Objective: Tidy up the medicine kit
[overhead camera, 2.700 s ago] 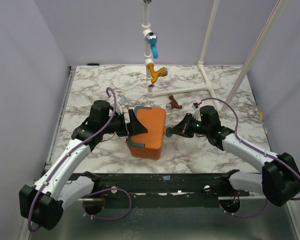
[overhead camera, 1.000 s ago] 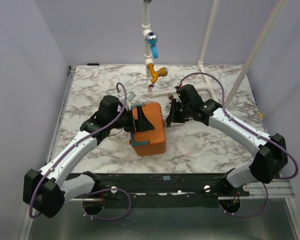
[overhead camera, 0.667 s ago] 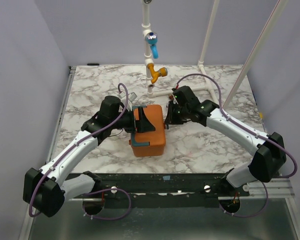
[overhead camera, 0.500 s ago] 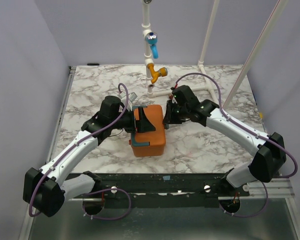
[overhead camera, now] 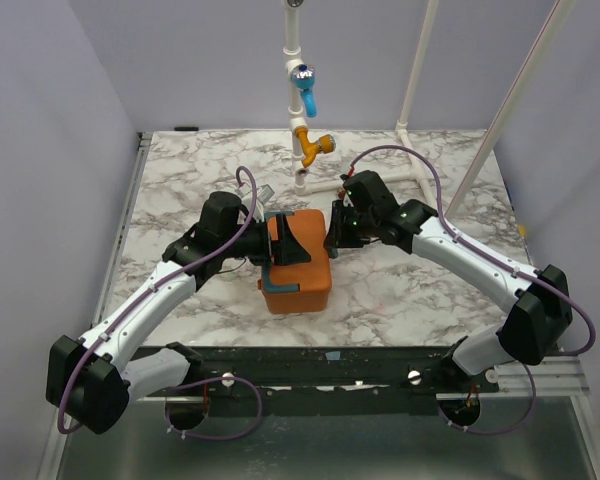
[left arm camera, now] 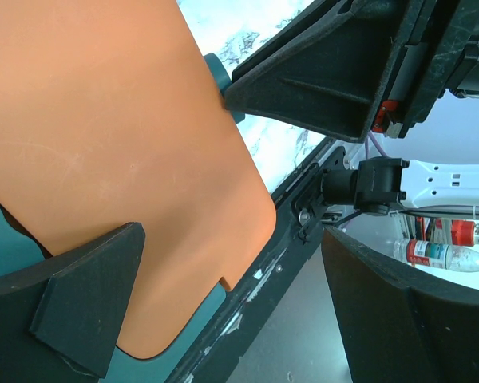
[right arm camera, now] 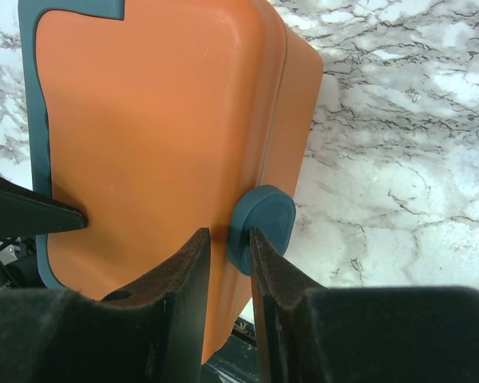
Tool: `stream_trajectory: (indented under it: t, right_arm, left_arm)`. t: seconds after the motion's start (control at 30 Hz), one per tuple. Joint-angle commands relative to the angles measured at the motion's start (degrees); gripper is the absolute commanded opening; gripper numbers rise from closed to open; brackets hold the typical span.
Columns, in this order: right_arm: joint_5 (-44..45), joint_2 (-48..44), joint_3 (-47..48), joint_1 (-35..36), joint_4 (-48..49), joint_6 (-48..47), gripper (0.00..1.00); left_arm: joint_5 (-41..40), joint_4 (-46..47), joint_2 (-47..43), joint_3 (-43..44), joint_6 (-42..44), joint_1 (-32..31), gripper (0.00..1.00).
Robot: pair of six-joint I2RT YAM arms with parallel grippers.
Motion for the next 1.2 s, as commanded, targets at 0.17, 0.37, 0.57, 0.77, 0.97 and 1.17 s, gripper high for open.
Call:
stream_trajectory:
  t: [0.17,0.37,0.57,0.77,0.97,1.17]
  right_arm:
    - [3.00,-2.55,-1.82,0.67,3.40,2.48,0.29]
    - [6.04,-3.23,-2.52,0.59,3.47,2.75,0.25]
    - [6.18,-3.38,-3.48,0.58,3.76,3.10,0.19]
    - [6.19,-3.32,-4.44,0.57,4.19,3.38,0.16]
    - [5.58,-2.99,-5.59,0.58,5.32,3.86,0.14]
    - [4.41,-2.95,-7.54,0.46,7.65,5.47,0.10]
  left_arm:
    - [-3.79,-7.73,1.11,-2.39,1.68,-0.13,0.97]
    - [-3.86,-8.08,1.11,-2.12,1.63,-0.20,0.97]
    - [-4.23,-8.45,0.68,-2.23,1.70,-0.20,0.97]
    - [-4.32,-8.70,0.50,-2.08,1.72,-0.21,0.97]
    - [-4.38,-8.79,0.59,-2.14,1.70,-0.21,0.97]
    - [-4.49,-8.86,0.45,-2.32,1.68,-0.21,0.97]
